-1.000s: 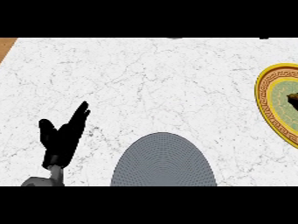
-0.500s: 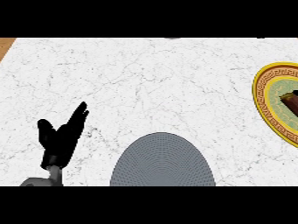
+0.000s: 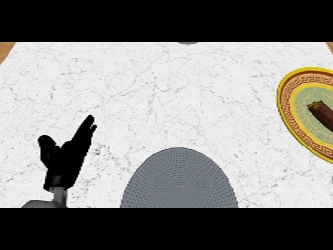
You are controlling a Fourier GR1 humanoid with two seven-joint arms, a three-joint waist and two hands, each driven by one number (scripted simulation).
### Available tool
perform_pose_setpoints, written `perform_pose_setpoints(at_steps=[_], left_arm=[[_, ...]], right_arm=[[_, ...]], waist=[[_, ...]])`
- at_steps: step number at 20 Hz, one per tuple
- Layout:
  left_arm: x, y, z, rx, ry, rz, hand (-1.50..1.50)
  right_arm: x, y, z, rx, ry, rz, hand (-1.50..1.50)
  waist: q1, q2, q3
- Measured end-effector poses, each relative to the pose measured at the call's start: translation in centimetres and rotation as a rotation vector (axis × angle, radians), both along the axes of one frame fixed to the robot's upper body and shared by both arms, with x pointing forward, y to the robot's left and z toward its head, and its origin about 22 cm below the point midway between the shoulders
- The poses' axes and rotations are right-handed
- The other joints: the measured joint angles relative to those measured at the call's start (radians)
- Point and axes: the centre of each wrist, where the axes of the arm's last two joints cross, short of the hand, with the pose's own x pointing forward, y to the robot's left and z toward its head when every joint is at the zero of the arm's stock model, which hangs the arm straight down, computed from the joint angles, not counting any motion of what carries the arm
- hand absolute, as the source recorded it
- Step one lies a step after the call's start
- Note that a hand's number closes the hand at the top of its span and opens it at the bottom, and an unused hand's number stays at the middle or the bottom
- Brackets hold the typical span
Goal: Pick the sweet potato from the placemat and place it in the plate
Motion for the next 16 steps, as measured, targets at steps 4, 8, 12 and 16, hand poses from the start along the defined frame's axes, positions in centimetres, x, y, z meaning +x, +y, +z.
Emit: perform_pose_setpoints(at_steps=[4,8,12,16], left_arm=[[0.0,-0.5,0.1,0.005,0.008,0.013,0.00],[-0.5,-0.3,-0.2,0.010,-0.006,0.016,0.00],[-0.3,-0.3,0.0,0.007,0.009,0.016,0.00],[-0.3,-0.4,-0.3,0.004,0.003,0.013,0.00]], right_arm=[[-3.1,-1.9,-0.4,0.013,0.006,0.086,-1.50],[-5.7,-3.2,-0.8,-0.008,0.052,0.124,-1.50],[-8.2,-4.1,-1.2,-0.062,0.114,0.127,-1.50],[-10.0,-4.5,-1.8,-0.101,0.154,0.126,-1.50]], waist=[[-0.003,-0.001,0.000],[-0.008,-0.005,-0.001],[-0.013,-0.006,-0.002],[-0.014,-0.008,-0.002]])
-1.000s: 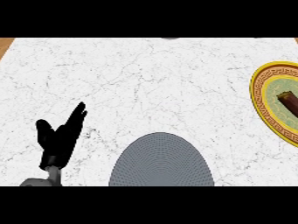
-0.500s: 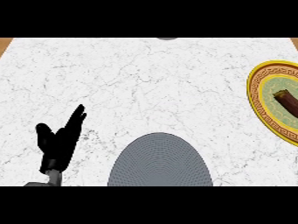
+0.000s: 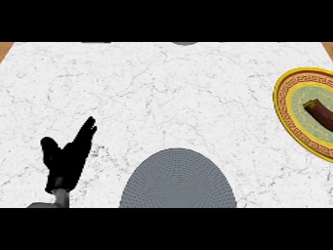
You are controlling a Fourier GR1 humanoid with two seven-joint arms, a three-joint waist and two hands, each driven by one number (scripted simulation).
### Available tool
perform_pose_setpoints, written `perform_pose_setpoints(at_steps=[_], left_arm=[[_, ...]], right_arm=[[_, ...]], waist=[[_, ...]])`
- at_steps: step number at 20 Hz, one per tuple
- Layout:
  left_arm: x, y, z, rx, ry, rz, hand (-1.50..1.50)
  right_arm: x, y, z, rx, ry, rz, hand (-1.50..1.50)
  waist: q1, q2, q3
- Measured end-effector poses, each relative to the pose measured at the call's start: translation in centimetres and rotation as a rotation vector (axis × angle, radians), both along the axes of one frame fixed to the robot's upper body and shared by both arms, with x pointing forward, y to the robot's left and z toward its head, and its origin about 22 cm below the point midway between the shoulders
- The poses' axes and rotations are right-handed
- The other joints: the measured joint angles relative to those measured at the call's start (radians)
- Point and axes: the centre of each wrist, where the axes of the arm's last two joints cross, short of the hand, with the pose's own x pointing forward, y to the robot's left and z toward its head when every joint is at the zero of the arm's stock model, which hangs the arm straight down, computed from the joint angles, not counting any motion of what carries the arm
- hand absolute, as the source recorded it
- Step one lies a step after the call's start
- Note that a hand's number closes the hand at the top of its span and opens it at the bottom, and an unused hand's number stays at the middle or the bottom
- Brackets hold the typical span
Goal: Pick the sweet potato from the placemat and place it in the plate
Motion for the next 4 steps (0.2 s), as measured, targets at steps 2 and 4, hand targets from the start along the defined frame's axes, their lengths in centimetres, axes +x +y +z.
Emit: perform_pose_setpoints(at_steps=[2,4], left_arm=[[0.0,0.2,0.1,-0.002,0.002,0.007,0.00],[-0.1,0.2,0.2,-0.001,0.007,0.010,0.00]], right_arm=[[-0.6,-0.1,-0.3,-0.010,0.015,0.001,-1.50],[-1.4,0.0,-0.7,-0.017,0.021,-0.003,-1.50]], waist=[[0.000,0.000,0.000],[-0.003,-0.001,-0.001]])
